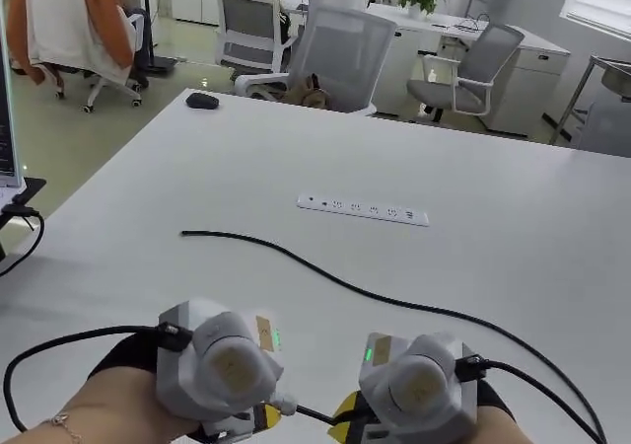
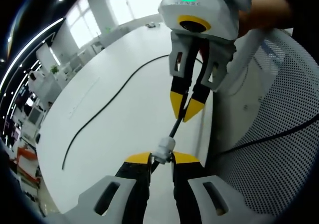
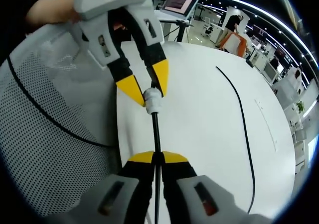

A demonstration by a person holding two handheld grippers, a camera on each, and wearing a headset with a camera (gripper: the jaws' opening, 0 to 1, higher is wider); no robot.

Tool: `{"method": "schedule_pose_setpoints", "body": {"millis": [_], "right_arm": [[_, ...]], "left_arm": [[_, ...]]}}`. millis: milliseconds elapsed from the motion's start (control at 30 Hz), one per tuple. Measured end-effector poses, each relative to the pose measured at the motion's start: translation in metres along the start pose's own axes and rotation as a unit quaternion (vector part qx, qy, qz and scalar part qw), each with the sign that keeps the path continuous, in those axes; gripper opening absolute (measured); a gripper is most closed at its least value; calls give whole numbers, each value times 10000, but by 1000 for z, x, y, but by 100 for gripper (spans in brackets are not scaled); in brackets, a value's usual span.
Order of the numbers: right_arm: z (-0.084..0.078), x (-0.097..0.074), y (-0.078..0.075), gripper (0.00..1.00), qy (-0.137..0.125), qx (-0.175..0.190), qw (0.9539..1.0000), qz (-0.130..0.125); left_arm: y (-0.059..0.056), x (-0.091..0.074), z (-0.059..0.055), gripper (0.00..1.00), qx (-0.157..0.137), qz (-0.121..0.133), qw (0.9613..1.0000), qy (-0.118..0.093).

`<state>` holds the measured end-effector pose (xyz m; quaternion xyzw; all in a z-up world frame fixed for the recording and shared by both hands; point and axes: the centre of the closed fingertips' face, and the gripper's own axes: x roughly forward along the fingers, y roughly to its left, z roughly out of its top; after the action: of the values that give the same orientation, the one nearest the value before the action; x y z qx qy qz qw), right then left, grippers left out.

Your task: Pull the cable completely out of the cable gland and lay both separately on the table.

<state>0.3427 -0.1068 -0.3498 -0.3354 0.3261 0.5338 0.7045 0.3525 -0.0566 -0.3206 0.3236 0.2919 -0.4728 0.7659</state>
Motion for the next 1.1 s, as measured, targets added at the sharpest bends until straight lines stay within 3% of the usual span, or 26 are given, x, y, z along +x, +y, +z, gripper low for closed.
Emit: {"method": "schedule_pose_setpoints", "body": {"millis": [167, 200, 367, 500, 667, 900, 967, 1033, 1100], "right_arm": [[-20, -1, -9, 3, 546, -403, 9973, -297], [-26, -1, -11, 3, 719, -395, 9960, -352], [-40, -1, -17, 3, 931, -71, 9948, -405], [-56, -6, -24, 3, 1309, -29, 9897, -582], [-62, -7, -22, 3, 1420, 111, 9884, -522], [-45, -4, -18, 13, 1085, -172, 9929, -463], [-27, -1, -8, 16, 616, 9, 9979, -218], [-10, -1, -5, 20, 195, 44, 9997, -116], [1, -4, -5, 21, 23, -66, 9999, -127]], "left_arm": [[2, 0, -3, 17, 0, 61, 10000, 62], [3, -1, -3, 17, -2, 80, 9999, 63], [4, -2, -2, 17, -35, 106, 9999, 31], [5, -2, -2, 17, -44, 120, 9999, 25], [4, -2, -2, 17, -37, 117, 9999, 26], [4, -2, -3, 17, -9, 110, 9999, 57], [3, -1, -3, 17, 4, 98, 9999, 55], [1, -1, -2, 17, 35, 54, 10000, 44], [-2, 0, 1, 17, 96, 11, 10000, 8]]}}
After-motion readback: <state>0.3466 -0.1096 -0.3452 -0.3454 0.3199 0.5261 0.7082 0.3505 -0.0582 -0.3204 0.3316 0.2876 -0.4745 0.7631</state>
